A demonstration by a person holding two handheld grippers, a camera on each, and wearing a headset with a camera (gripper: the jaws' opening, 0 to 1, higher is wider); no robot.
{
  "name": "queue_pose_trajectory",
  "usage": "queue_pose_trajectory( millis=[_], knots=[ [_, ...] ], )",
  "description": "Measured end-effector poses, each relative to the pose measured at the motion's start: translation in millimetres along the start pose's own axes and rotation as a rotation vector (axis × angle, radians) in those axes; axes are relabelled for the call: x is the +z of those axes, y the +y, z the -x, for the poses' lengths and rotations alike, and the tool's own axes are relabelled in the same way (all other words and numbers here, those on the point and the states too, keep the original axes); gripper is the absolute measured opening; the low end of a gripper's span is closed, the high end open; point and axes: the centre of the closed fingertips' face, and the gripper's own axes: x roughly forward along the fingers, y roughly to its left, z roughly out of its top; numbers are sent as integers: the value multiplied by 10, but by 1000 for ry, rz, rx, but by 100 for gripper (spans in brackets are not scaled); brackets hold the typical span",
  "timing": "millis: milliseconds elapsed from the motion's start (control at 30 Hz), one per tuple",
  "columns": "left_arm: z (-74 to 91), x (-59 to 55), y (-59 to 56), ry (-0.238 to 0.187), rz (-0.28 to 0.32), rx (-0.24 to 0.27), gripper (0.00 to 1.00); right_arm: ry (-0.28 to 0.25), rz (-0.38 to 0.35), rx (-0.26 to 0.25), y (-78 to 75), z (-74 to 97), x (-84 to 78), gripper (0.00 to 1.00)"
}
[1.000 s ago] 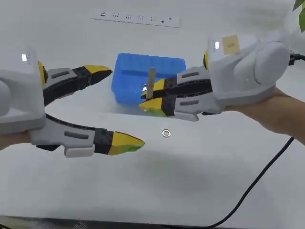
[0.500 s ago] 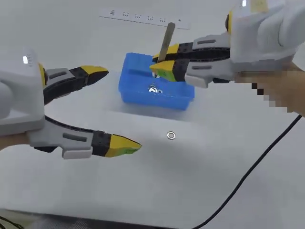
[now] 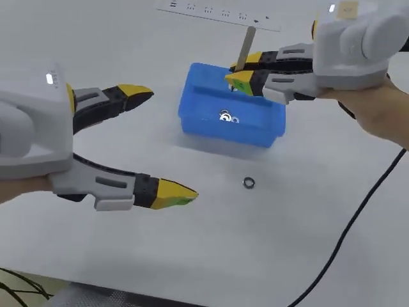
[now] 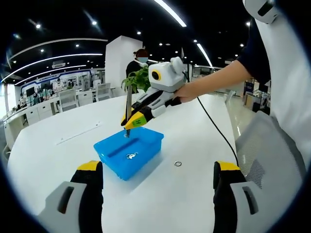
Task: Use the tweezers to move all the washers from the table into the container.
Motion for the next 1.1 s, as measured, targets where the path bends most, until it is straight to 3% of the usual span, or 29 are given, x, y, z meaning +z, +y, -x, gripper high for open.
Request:
queue_pose_trajectory(
  millis=[167, 367, 800, 1100],
  knots=[
    [6, -49, 0, 19, -18, 6, 100, 26, -29, -1, -50, -122, -257, 9],
    [0, -79, 29, 24, -2, 24, 100, 49, -41, 8, 42, -151, -368, 9],
    [-57, -123, -23, 49, 17, 7, 100, 77, -54, 26, 136, -156, -460, 10],
    [-46, -116, -38, 53, 16, 2, 100, 70, -56, 20, 127, -142, -412, 10]
  ],
)
